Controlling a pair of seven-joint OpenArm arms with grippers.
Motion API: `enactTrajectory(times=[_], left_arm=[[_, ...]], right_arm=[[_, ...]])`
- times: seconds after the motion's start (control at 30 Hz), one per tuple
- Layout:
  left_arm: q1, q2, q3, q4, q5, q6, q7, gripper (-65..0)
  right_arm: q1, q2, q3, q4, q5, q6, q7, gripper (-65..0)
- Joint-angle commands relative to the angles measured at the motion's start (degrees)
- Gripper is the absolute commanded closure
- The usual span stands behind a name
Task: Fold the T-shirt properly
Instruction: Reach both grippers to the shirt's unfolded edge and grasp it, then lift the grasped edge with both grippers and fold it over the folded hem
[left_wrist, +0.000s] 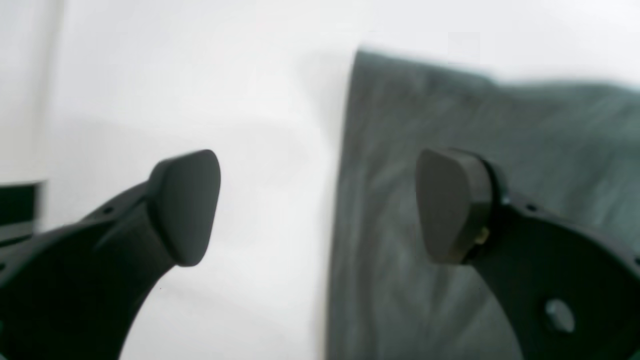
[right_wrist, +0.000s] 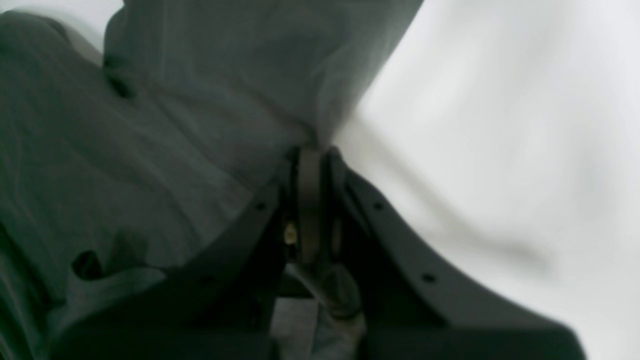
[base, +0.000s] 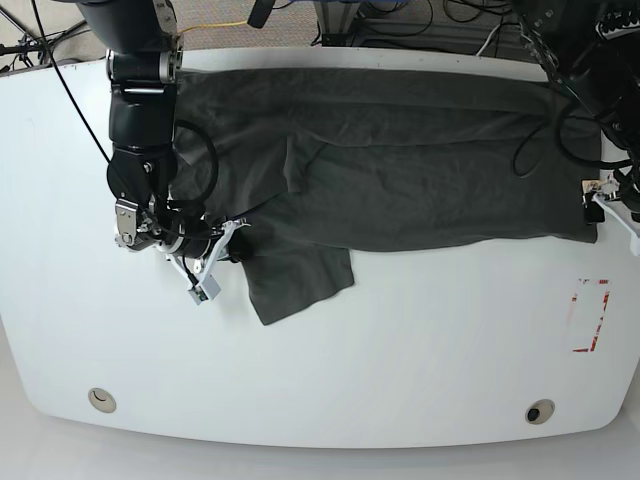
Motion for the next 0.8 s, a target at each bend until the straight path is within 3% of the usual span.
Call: enactTrajectory(times=[0.0, 0.17, 0.37, 0.5, 0.67, 0.73, 0.77], left_arm=[[-1.73, -1.5, 0.2, -3.56, -0.52, 1.66, -4.06, -57.9], [-4.11, -1.58, 0.38, -11.91, -0.78, 2.54, -7.58, -57.9], [-5.51, -1.23, 0.38, -15.51, -0.78, 2.54, -7.75, -57.2], [-6.75, -1.06, 0.38, -16.39, -0.78, 2.54, -7.75, -42.4], [-7.36, -1.06, 0.38, -17.45, -0.43, 2.54, -7.75, -9.3], [-7.36, -1.14, 1.35, -17.45, -0.35, 2.54, -7.75, 0.0], [-7.27, -1.14, 2.4, -17.18, -0.35, 2.54, -7.75, 0.0]], right_arm=[[1.58, 0.52, 0.19, 1.0, 0.96, 0.36, 1.17, 0.0], [1.58, 0.52, 0.45, 1.0, 0.96, 0.36, 1.17, 0.0], [1.58, 0.52, 0.37, 1.09, 0.96, 0.36, 1.17, 0.0], [1.66, 0.52, 0.45, 1.09, 0.96, 0.36, 1.17, 0.0], [1.84, 0.87, 0.54, 1.17, 1.04, 0.36, 1.17, 0.0], [2.63, 1.66, 0.45, 1.17, 1.13, 0.36, 1.17, 0.0], [2.72, 1.84, 0.45, 1.17, 1.22, 0.36, 1.17, 0.0]])
